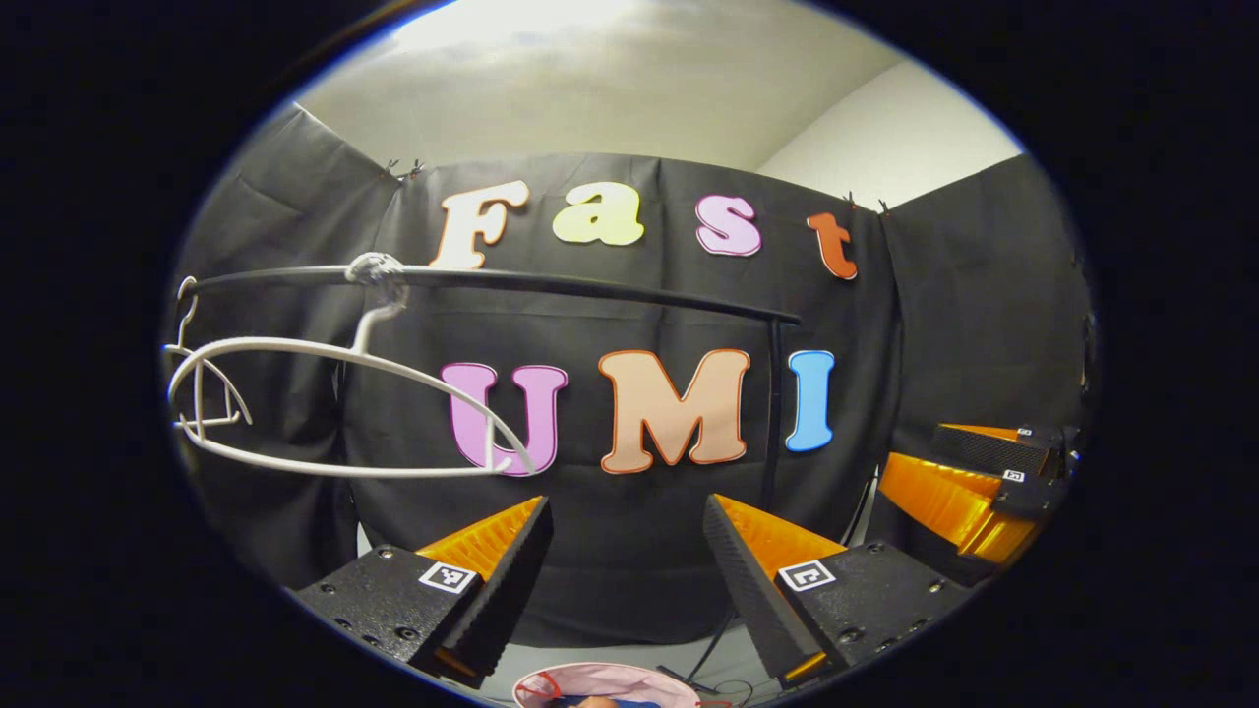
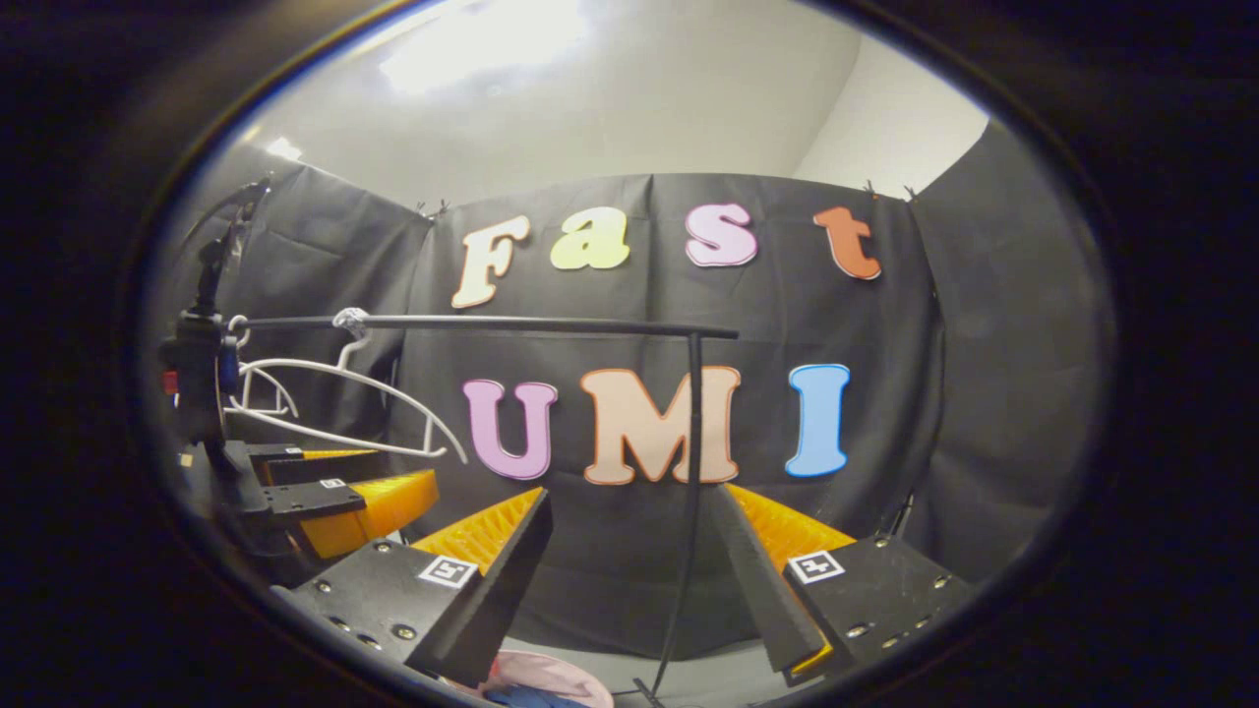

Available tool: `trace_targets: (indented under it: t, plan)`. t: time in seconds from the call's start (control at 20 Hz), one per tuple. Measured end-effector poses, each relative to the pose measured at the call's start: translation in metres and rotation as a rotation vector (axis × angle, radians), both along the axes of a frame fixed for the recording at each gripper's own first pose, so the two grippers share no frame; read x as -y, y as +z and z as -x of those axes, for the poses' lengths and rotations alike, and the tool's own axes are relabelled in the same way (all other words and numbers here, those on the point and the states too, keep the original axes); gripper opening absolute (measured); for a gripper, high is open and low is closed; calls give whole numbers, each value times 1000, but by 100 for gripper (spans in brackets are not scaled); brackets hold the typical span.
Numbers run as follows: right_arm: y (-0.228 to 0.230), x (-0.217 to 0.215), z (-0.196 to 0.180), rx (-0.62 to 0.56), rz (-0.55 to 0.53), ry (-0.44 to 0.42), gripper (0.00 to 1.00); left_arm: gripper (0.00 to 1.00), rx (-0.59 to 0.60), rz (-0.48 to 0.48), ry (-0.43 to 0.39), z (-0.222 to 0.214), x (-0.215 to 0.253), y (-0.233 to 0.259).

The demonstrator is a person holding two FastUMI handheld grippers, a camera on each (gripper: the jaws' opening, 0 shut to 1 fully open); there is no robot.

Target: Grasp the clothes on the hanger with both hands and then place them into the laundry hamper below.

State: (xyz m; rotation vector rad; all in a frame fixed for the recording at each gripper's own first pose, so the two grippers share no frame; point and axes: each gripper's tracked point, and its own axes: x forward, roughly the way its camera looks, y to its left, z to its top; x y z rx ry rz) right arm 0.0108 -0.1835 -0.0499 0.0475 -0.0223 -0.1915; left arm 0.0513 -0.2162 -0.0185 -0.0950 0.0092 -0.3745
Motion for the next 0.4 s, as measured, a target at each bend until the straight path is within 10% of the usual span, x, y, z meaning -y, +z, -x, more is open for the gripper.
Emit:
trace_targets:
  t: [0.4]
  plan:
    - [-113, 64, 40, 72, 13, -18, 99, 96, 6, 87, -50, 13, 95, -114]
